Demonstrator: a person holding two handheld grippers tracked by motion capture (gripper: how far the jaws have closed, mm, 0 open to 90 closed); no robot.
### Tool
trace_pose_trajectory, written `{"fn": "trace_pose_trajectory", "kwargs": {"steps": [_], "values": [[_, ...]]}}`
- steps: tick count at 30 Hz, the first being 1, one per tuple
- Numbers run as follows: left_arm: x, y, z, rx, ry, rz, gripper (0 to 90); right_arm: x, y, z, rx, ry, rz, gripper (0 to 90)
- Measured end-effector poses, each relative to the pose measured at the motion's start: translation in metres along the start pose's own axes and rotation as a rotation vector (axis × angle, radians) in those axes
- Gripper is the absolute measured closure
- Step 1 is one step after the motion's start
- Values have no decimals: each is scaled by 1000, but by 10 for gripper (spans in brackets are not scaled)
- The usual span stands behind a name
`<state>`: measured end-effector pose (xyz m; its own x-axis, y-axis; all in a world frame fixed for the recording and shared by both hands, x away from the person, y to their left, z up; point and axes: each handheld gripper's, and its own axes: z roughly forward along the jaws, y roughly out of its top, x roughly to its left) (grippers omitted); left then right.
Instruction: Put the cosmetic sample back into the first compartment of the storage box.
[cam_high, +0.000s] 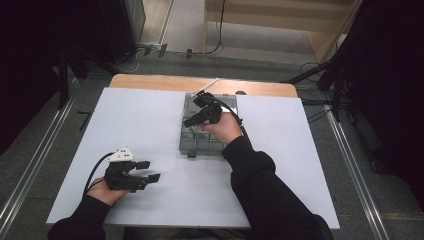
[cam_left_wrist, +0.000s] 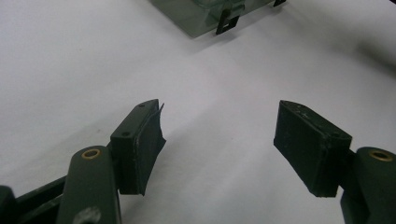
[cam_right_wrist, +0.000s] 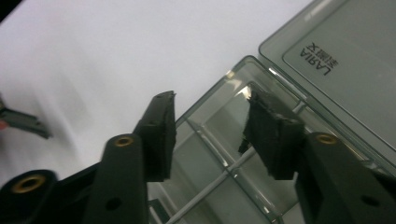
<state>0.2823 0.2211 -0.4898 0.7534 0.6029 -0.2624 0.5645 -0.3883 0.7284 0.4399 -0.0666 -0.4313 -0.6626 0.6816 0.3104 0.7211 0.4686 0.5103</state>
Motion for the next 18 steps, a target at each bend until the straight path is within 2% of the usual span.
{"fn": "trace_pose_trajectory", "kwargs": {"steps": [3,7,9,18], "values": [[0,0,0,-3,-2,-1,322,1,-6,-8,-33,30,-22,460],[0,1,1,-2,0,2,322,4,-13,-17,-61,48,-39,415],[0,1,1,-4,-1,-1,322,5,-17,-20,-81,49,-69,390],[2,5,4,-3,-7,3,322,3,-37,-30,-114,72,-93,355]]}}
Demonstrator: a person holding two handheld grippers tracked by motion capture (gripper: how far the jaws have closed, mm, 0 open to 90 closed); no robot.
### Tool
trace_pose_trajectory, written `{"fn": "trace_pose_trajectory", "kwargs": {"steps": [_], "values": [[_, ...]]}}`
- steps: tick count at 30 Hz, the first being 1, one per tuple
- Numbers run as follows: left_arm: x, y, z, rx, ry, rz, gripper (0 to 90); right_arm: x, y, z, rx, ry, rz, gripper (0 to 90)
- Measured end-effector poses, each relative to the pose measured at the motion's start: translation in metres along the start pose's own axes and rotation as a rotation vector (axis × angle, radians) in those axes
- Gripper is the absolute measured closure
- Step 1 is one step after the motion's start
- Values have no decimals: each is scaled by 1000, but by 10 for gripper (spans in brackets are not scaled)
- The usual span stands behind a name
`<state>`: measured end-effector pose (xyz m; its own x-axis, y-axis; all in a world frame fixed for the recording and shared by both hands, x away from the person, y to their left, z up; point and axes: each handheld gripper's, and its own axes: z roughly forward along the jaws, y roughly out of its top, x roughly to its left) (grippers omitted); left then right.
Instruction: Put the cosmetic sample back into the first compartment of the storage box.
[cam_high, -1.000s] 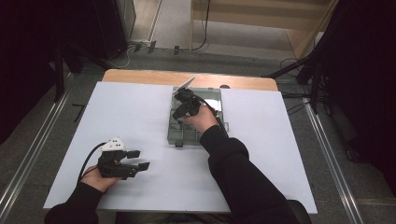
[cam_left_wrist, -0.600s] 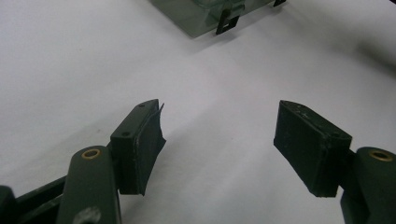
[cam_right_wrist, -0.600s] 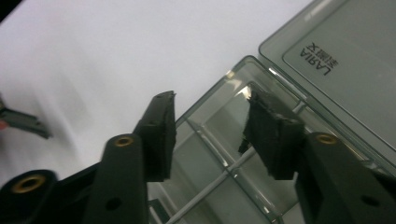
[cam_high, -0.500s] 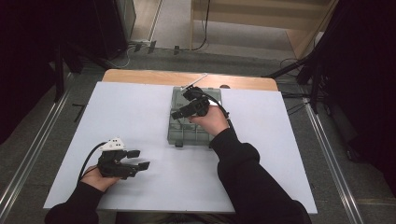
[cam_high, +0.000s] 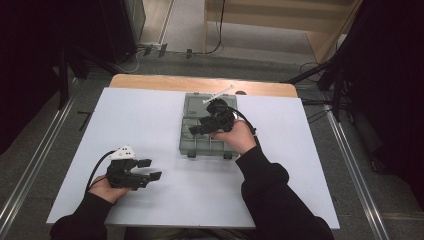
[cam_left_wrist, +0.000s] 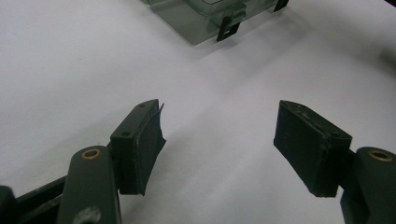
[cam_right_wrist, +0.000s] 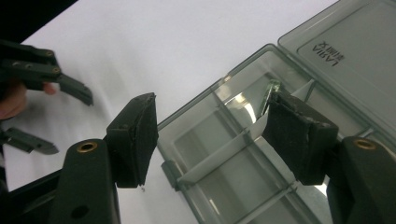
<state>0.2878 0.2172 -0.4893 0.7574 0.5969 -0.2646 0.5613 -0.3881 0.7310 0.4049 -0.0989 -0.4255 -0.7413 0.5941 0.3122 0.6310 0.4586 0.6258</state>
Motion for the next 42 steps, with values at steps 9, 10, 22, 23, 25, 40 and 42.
{"fn": "trace_pose_trajectory", "kwargs": {"steps": [9,10,22,23,25,40,42], "values": [[-1,4,4,1,-16,6,322,-4,-17,-9,-32,38,-31,335],[-1,5,4,0,-17,7,321,-4,-18,-9,-32,37,-30,333],[0,11,9,4,-15,14,322,-14,-36,-19,-31,8,2,317],[0,12,9,5,-15,12,322,-14,-37,-20,-34,4,3,315],[1,13,11,6,-16,11,322,-16,-39,-22,-35,2,11,313],[4,26,20,2,-34,-15,321,-31,-56,-30,-36,-28,43,302],[4,29,22,1,-30,-11,322,-34,-57,-32,-38,-26,52,301]]}}
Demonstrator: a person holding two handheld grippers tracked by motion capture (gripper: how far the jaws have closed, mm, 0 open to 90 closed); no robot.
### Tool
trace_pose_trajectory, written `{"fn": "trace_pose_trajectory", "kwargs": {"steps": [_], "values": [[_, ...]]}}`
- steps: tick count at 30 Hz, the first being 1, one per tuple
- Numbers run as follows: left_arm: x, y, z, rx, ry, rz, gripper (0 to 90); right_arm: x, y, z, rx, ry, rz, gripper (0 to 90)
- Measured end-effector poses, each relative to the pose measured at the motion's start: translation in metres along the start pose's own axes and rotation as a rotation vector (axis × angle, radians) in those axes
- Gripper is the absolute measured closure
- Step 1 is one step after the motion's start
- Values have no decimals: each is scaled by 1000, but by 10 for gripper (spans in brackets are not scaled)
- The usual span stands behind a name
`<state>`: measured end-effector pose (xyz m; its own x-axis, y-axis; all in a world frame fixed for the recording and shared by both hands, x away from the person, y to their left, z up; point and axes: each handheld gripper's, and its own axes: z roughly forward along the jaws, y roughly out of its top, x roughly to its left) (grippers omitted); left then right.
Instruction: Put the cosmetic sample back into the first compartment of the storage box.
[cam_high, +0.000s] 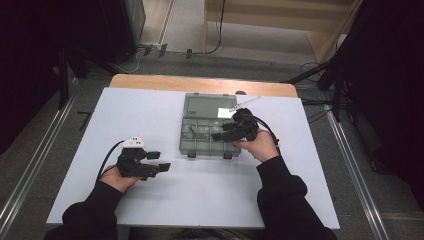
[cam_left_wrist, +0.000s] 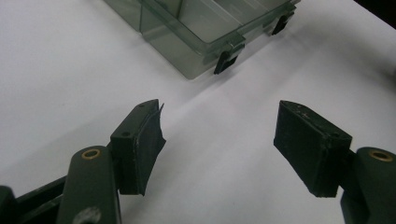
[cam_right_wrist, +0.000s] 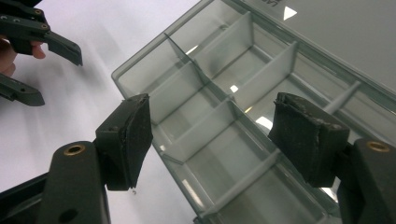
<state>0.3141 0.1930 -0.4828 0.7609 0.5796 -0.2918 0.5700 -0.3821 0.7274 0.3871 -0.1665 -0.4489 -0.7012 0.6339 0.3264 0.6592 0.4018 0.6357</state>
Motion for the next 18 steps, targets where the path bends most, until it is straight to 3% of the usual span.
{"fn": "trace_pose_trajectory", "kwargs": {"steps": [13,18], "values": [[-2,27,6,-21,-8,36,321,-14,-4,-6,-7,-15,19,288],[1,36,13,-17,-8,32,321,-17,-6,-8,-7,-29,26,285]]}}
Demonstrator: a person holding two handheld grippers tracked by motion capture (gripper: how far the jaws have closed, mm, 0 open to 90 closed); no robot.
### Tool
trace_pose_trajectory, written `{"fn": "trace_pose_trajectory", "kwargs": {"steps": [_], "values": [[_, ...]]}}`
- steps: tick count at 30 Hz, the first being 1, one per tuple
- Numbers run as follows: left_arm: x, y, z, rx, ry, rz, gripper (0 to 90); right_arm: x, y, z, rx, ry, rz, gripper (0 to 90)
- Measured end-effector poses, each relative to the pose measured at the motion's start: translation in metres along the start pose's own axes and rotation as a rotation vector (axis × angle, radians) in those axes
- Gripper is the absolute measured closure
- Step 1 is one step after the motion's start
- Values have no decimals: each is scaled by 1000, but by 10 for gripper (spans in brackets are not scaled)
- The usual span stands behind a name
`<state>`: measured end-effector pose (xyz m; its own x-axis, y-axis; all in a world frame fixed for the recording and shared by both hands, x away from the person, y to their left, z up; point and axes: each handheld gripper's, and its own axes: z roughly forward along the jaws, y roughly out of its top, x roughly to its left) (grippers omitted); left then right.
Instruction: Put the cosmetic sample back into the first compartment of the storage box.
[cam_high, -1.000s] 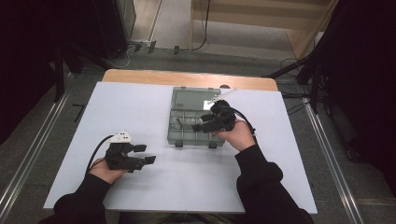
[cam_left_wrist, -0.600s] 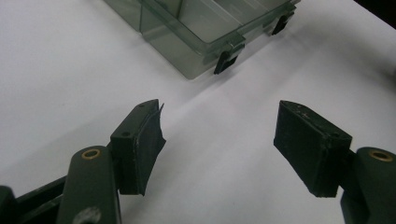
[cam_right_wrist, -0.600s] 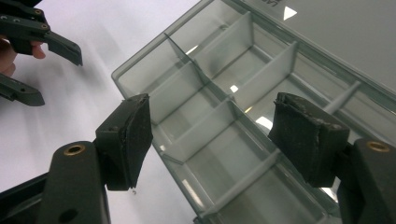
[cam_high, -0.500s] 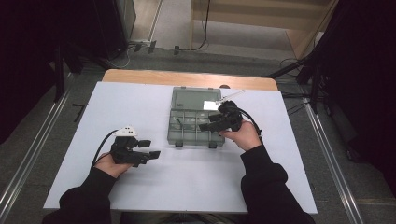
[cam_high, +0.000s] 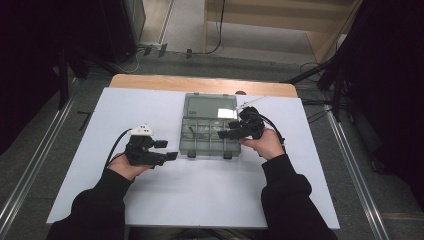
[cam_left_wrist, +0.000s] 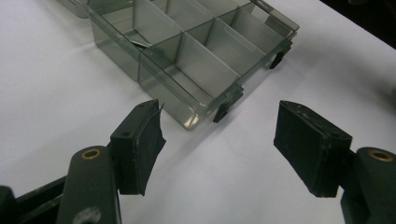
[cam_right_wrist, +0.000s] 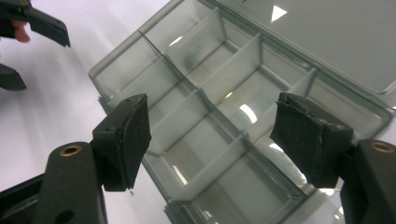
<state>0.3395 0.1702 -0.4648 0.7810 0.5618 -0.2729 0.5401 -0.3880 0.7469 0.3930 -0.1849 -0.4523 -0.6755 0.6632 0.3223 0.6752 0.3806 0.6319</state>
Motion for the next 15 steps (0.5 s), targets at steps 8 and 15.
{"fn": "trace_pose_trajectory", "kwargs": {"steps": [8,15], "values": [[6,13,9,8,0,2,321,-6,-1,-3,-15,-22,20,285],[13,22,14,8,6,-13,321,-11,-2,-4,-14,-42,30,286]]}}
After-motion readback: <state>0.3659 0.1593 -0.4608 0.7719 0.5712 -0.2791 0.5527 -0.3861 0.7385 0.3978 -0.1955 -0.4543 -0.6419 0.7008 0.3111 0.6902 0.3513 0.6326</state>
